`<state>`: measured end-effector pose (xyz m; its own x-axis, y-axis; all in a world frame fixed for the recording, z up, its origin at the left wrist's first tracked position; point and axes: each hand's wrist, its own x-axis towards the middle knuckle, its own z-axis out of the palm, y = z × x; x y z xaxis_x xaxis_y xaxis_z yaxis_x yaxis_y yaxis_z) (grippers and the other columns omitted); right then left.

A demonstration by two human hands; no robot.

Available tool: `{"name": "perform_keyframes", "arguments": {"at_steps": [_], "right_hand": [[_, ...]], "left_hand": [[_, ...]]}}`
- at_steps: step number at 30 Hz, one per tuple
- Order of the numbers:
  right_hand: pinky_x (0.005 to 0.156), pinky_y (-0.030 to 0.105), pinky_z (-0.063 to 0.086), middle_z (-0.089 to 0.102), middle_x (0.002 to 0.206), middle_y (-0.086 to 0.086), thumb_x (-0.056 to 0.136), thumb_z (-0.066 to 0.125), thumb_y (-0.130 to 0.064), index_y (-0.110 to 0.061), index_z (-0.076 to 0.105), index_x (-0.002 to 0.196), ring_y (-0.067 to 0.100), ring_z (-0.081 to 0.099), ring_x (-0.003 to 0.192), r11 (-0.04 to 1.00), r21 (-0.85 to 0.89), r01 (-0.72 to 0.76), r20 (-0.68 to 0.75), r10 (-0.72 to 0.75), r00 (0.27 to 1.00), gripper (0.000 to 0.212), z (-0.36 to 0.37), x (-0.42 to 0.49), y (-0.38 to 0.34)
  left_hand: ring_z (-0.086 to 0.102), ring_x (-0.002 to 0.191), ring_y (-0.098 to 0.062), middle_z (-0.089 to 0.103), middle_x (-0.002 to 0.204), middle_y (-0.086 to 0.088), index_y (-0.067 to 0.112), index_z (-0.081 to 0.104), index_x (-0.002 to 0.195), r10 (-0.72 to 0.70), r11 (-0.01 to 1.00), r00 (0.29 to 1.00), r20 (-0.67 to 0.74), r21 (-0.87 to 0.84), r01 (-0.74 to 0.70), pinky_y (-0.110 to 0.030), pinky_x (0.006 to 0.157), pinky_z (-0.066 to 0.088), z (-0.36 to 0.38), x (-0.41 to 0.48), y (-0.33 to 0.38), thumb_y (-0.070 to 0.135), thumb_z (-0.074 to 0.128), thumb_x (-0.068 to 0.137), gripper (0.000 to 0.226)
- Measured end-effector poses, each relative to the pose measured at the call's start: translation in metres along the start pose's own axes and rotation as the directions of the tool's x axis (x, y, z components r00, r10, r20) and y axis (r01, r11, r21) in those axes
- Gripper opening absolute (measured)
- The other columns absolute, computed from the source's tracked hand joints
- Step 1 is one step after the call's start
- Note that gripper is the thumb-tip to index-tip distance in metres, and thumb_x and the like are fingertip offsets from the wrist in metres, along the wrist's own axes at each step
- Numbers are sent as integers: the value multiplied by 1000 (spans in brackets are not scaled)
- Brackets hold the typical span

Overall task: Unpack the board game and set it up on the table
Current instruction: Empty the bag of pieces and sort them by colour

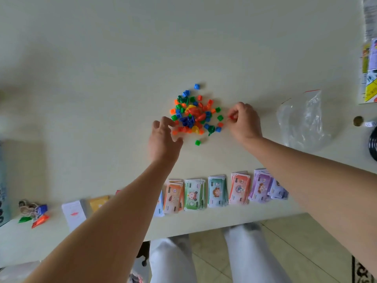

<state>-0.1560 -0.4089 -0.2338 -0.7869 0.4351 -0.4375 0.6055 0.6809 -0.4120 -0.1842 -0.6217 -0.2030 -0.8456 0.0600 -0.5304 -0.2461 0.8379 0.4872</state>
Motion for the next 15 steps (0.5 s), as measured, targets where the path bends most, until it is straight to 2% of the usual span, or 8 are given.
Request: {"name": "perform_keyframes", "arguments": {"at_steps": [2, 4, 6, 8, 11, 13, 15], "right_hand": [[70, 29, 43, 64, 85, 6, 80, 61, -9, -10, 61, 87, 22, 57, 77, 985, 155, -79, -9, 82, 997, 7, -3, -3, -3], [64, 26, 41, 59, 74, -1, 84, 57, -15, -15, 58, 84, 16, 54, 66, 918, 357, -171, 64, 158, 985, 0, -6, -7, -7], [54, 24, 37, 52, 63, -2, 86, 47, -16, -17, 57, 74, 12, 48, 52, 830, 505, -239, 141, 193, 971, 16, -13, -7, -15], [45, 23, 32, 48, 59, 3, 86, 37, -6, -11, 55, 66, 12, 42, 43, 718, 614, -329, 233, 234, 944, 28, -18, -5, -24], [43, 22, 32, 53, 60, 6, 85, 32, -1, -9, 52, 63, 13, 44, 42, 639, 661, -394, 292, 265, 919, 31, -23, -1, -39], [41, 20, 31, 52, 60, 6, 84, 31, 2, -9, 51, 63, 12, 42, 40, 645, 661, -383, 286, 256, 924, 30, -24, 3, -46], [41, 20, 28, 48, 57, 3, 85, 33, 2, -11, 51, 62, 10, 38, 41, 662, 656, -363, 285, 228, 931, 31, -23, 6, -51]], "left_hand": [[54, 82, -17, 57, 102, -1, 16, 60, 104, 44, 998, 999, 6, 33, -44, -25, 66, 38, 4, 4, 0, 12, 72, 78, 29], [58, 83, -20, 62, 97, 0, 17, 65, 97, 72, 995, 997, -11, 65, -71, -27, 68, 41, 6, 7, 0, 13, 69, 80, 18], [59, 81, -21, 64, 93, -1, 17, 68, 93, 63, 997, 998, -26, 57, -61, -28, 67, 42, 5, 11, -1, 16, 67, 82, 11], [54, 78, -17, 62, 93, -2, 15, 67, 98, 8, 1000, 1000, -26, -7, -8, -26, 66, 37, -1, 13, -5, 16, 65, 82, 16], [55, 79, -15, 61, 93, -1, 15, 62, 108, -5, 999, 1000, -9, -53, 5, -22, 67, 35, -11, 14, -13, 6, 62, 78, 31], [58, 77, -16, 62, 91, -1, 16, 64, 105, 3, 998, 1000, -1, -64, -3, -18, 61, 36, -15, 14, -17, 1, 60, 76, 33], [56, 71, -11, 63, 89, 0, 17, 65, 101, -27, 991, 1000, 6, -132, 27, -8, 56, 36, -18, 14, -18, -1, 59, 76, 31]]}}
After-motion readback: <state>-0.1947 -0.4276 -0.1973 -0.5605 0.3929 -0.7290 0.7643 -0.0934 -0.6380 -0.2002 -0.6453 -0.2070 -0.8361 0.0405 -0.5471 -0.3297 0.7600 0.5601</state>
